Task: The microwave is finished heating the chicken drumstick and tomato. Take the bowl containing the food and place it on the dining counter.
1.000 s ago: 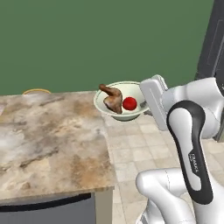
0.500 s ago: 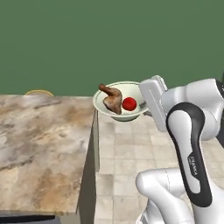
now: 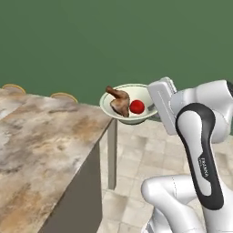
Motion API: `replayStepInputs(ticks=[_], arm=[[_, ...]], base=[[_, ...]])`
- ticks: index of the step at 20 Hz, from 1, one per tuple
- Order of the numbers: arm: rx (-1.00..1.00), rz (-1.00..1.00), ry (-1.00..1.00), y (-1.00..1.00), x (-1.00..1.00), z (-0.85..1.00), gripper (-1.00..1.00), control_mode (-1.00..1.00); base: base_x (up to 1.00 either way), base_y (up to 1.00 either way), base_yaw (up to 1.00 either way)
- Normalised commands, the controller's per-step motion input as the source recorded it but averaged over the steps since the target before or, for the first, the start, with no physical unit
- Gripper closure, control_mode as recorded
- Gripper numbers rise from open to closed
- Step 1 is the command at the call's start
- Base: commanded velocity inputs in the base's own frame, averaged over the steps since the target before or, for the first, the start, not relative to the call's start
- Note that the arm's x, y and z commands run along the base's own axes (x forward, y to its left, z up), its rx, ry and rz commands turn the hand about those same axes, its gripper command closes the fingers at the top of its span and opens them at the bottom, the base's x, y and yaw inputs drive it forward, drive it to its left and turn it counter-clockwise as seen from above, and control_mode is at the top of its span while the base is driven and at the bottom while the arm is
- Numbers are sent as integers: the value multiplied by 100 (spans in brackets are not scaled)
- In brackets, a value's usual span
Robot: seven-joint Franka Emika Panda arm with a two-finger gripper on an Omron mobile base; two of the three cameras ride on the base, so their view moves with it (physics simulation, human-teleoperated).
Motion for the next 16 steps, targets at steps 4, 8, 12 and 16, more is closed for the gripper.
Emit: replayStepInputs(ticks=[4, 8, 12, 16], arm=[[0, 0, 0, 0, 0, 0, 100, 100], [0, 0, 0, 0, 0, 0, 100, 100], [0, 0, 0, 0, 0, 0, 100, 100], [0, 0, 0, 0, 0, 0, 100, 100]], base=[[67, -46, 71], [72, -60, 63], [70, -85, 48], [53, -54, 42]])
